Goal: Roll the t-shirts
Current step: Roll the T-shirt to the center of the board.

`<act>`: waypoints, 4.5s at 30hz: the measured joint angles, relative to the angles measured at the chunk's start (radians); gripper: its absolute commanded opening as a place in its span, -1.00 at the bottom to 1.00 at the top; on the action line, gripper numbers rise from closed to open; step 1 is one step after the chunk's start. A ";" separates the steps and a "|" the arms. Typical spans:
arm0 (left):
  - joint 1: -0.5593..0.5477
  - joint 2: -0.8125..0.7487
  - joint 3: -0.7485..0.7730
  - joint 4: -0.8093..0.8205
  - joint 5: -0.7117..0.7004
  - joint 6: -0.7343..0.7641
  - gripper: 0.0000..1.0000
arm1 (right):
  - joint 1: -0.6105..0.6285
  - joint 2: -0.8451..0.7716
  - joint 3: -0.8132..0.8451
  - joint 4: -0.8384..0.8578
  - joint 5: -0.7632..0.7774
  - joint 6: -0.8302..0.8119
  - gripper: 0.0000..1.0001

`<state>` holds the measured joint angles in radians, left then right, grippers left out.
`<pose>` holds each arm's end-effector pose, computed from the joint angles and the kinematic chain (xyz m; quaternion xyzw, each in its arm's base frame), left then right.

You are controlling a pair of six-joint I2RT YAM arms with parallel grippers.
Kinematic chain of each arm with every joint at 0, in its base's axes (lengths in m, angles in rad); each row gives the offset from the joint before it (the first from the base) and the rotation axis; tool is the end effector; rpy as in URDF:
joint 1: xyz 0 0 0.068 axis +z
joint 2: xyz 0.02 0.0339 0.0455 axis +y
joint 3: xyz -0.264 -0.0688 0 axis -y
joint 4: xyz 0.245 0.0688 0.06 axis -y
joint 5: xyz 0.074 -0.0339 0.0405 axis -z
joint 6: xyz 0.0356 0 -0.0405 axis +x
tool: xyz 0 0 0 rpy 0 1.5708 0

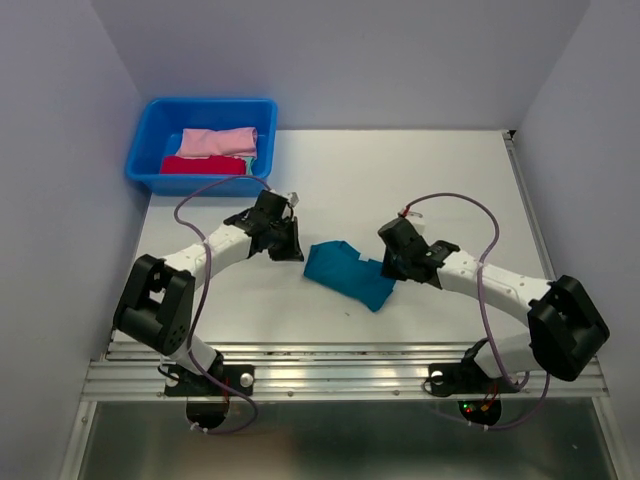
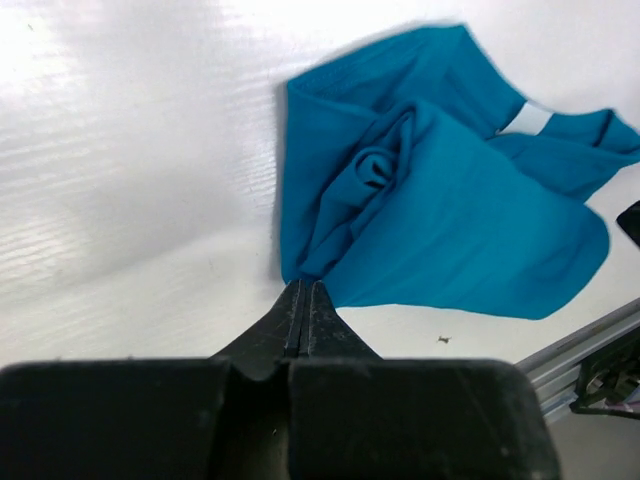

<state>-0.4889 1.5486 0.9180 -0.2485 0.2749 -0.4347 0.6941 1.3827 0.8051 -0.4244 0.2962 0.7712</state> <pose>0.2748 -0.1572 0.1981 0.0717 0.9303 -0.2650 0.2432 0.2118 0.1627 0.1983 0.0780 0.9470 0.0803 0.3010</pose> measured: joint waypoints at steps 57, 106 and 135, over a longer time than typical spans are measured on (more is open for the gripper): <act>-0.028 0.209 0.190 0.026 0.136 0.033 -1.00 | -0.126 -0.210 -0.282 0.282 -0.327 0.243 -0.99; 0.026 0.136 0.082 0.136 -0.026 -0.080 0.63 | -0.172 0.013 -0.083 0.373 -0.215 -0.071 0.59; 0.025 0.146 -0.008 0.238 0.048 -0.122 -1.00 | -0.198 0.168 -0.136 0.518 -0.386 0.016 -0.99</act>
<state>-0.4641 1.6951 0.9100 -0.0105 0.3225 -0.5571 0.4957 1.5505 0.6693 0.0937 -0.0895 0.7872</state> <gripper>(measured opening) 0.148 0.202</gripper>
